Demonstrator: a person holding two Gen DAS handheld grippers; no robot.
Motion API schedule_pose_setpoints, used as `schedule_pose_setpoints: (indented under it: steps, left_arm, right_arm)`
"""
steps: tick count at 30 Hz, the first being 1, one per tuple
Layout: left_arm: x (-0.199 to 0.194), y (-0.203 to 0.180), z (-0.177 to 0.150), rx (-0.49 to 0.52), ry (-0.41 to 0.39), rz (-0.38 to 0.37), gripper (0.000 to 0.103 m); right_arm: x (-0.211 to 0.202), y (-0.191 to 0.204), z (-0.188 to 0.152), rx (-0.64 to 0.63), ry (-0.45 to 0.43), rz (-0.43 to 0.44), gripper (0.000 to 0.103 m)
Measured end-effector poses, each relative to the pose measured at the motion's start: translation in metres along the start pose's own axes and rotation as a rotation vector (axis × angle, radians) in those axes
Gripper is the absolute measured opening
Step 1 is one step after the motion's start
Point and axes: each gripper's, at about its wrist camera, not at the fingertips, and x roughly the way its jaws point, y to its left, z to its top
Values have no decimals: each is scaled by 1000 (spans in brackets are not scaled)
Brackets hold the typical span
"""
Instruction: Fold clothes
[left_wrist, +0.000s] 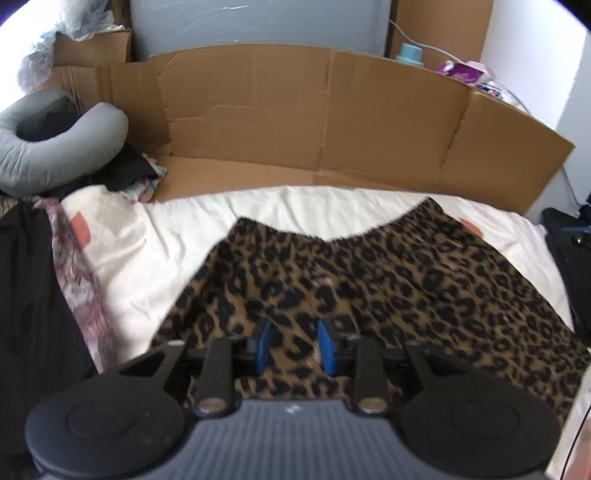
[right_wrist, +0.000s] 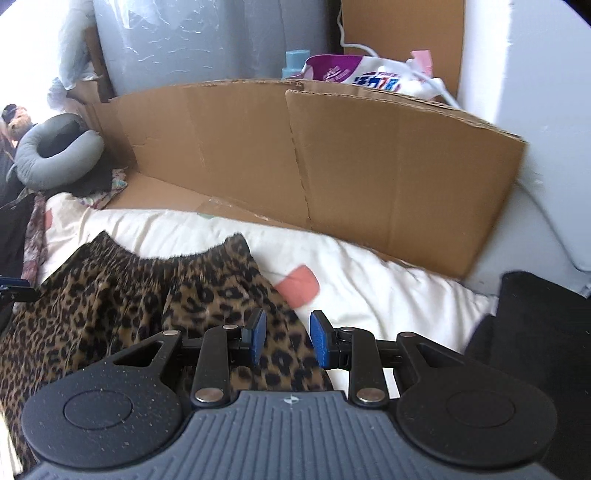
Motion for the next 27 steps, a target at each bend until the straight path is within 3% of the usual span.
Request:
schedule_pose_setpoints:
  steps: [11, 20, 27]
  left_arm:
    - [-27, -19, -52, -19, 89, -66, 30]
    - [-26, -35, -82, 24, 159, -124, 30]
    - [-32, -52, -97, 44, 181, -200, 30]
  right_arm:
    - [-65, -45, -75, 81, 26, -121, 33]
    - [-59, -55, -149, 115, 155, -149, 33]
    - [-57, -62, -166, 191, 149, -109, 33]
